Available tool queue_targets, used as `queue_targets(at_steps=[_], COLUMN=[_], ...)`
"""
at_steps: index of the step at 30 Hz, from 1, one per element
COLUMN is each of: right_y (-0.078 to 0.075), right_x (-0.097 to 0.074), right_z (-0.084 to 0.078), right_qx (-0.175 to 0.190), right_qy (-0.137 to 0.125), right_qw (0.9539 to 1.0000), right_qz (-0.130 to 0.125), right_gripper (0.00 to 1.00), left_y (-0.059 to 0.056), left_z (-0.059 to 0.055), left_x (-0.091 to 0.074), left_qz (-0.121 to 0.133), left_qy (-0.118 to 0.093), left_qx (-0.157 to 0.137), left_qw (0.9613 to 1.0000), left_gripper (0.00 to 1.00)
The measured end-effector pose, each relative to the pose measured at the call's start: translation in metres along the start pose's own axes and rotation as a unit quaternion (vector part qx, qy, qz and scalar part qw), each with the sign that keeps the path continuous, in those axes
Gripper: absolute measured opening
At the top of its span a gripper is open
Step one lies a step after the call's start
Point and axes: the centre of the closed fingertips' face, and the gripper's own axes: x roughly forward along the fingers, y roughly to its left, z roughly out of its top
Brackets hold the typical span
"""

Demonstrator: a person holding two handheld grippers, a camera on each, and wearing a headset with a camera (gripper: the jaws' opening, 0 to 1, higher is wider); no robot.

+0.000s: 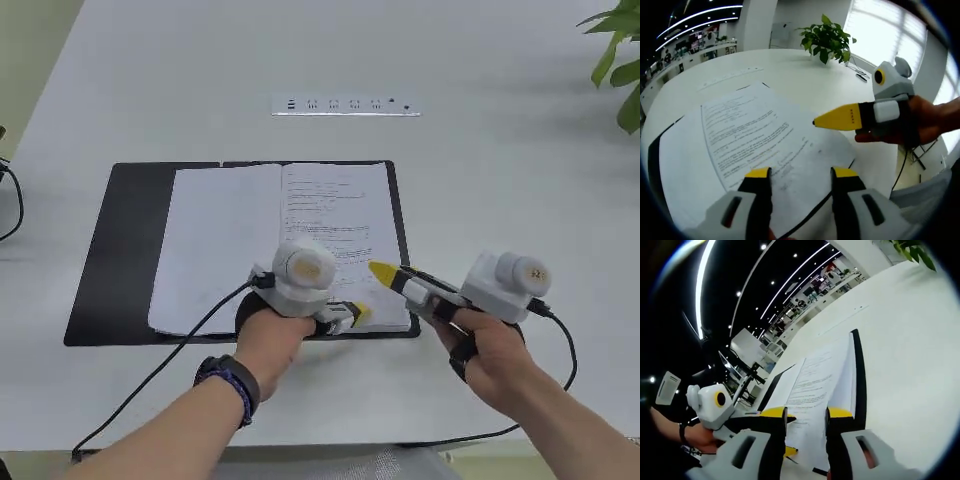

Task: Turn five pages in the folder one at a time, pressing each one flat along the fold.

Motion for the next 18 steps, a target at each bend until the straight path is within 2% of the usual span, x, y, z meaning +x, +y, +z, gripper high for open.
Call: queue_targets(at_steps=[6, 10, 11, 13, 18], right_y=[0.001, 0.002, 0.002, 0.005, 0.008], right_x=[-0.003, -0.006, -0.006, -0.006, -0.005], right_z=[-0.001, -0.002, -0.002, -0.002, 0.001], right_qx=[0.02, 0.039, 0.043, 0.046, 0.044], right_qy=[-0.014, -0.027, -0.03, -0.033, -0.032], right_qw=[0.9997, 0.9988, 0.9986, 0.9983, 0.9983], right_qz=[-0.006, -0.013, -0.012, -0.011, -0.019], right_gripper=[0.14, 0.01, 0.01, 0.0, 0.0], left_y=[-0.002, -0.005, -0.003, 0.002, 0.011], left_z=[0.005, 0.004, 0.003, 0.002, 0.01], left_x=[-0.016, -0.028, -0.032, -0.037, -0.054], left_qz=[0.01, 0.013, 0.014, 0.02, 0.032], left_qy=[-0.017, -0.025, -0.022, -0.02, -0.035], left_qx=[-0.007, -0.004, 0.009, 0.009, 0.015], left_qw=[0.9998, 0.9996, 0.9996, 0.9996, 0.9988], left_gripper=[0.52, 0.52, 0.53, 0.53, 0.54])
